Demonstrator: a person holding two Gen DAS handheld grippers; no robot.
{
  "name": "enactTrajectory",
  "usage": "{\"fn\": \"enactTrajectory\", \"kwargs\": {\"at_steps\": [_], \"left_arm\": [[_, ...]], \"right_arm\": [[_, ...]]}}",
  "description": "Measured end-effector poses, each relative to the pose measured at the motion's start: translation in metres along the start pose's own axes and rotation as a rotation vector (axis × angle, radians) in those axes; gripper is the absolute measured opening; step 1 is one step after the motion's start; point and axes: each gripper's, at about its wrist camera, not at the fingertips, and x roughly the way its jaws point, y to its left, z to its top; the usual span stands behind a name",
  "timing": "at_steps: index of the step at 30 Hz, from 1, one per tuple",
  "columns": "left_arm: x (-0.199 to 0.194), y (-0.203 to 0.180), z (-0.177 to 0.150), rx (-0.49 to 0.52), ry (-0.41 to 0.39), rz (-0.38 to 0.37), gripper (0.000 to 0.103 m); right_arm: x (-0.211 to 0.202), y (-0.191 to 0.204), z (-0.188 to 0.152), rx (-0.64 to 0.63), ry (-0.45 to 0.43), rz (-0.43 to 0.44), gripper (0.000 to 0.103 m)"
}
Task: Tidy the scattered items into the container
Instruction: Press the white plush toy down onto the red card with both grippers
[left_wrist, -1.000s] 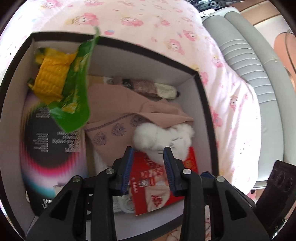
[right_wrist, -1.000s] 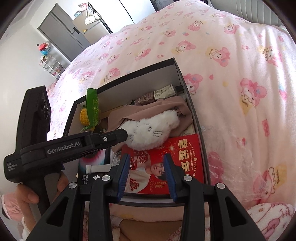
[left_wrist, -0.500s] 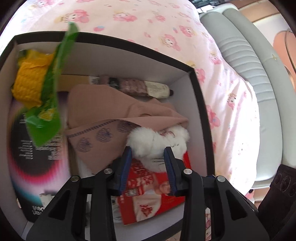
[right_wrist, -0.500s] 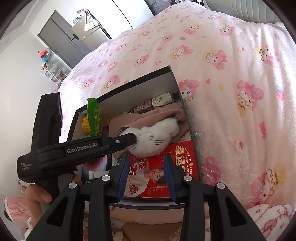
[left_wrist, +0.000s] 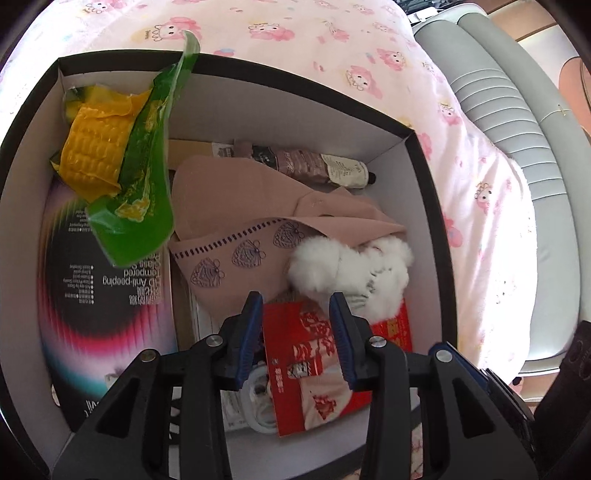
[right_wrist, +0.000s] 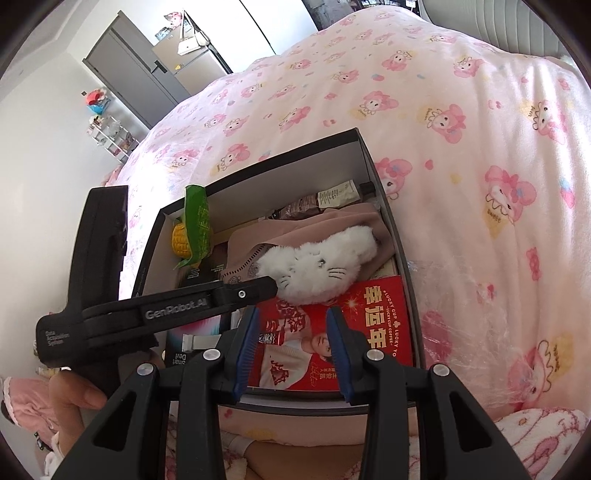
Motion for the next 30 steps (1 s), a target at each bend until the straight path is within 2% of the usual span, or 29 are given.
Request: {"fn": "enactTrajectory", "kwargs": {"at_steps": [2,4,7,12,15,18,20,23,26,30], "left_arm": [[0.003,0.004,0.004,-0.011,0.008,0.005,0.037],[0.004,0.008,0.005,-0.027,0.025,-0.023,0.038],[0.001,0.009,0.003,-0.015,0.032,-0.035,0.042],[-0.017,0.02,-0.002,-0.052,0.006,-0.085,0.042],[-0.027,0.021,0.0,-0.039,-0.033,-0.102,0.042],[-0.021,0.022,0.007,-0.043,-0.027,-0.112,0.042],[-0.012,0.011,-0.004,-0.031,-0.012,-0.126,0.042],[0.0,0.006,0.011,-0.012,0.014,-0.141,0.042],[-0.016,0.006,0.011,-0.006,-0.025,-0.158,0.042],[-0.061,-0.008,-0.007,0.102,-0.104,-0.188,0.042]], "right_arm": [[0.0,-0.002,0.0,0.008,0.003,-0.003,0.033],[-0.003,-0.004,0.0,0.015,-0.001,-0.004,0.033],[-0.006,-0.005,-0.001,0.02,-0.007,0.001,0.033],[-0.003,0.001,-0.001,0.001,0.008,-0.002,0.033],[-0.004,0.01,0.005,-0.067,-0.018,-0.073,0.033],[-0.001,0.014,0.014,-0.125,-0.041,-0.155,0.033],[0.004,0.012,0.019,-0.137,-0.041,-0.166,0.032],[0.014,0.006,0.021,-0.122,-0.015,-0.153,0.031],[0.013,0.002,0.017,-0.095,-0.007,-0.156,0.031],[-0.006,0.005,0.012,-0.072,-0.043,-0.153,0.031]]}}
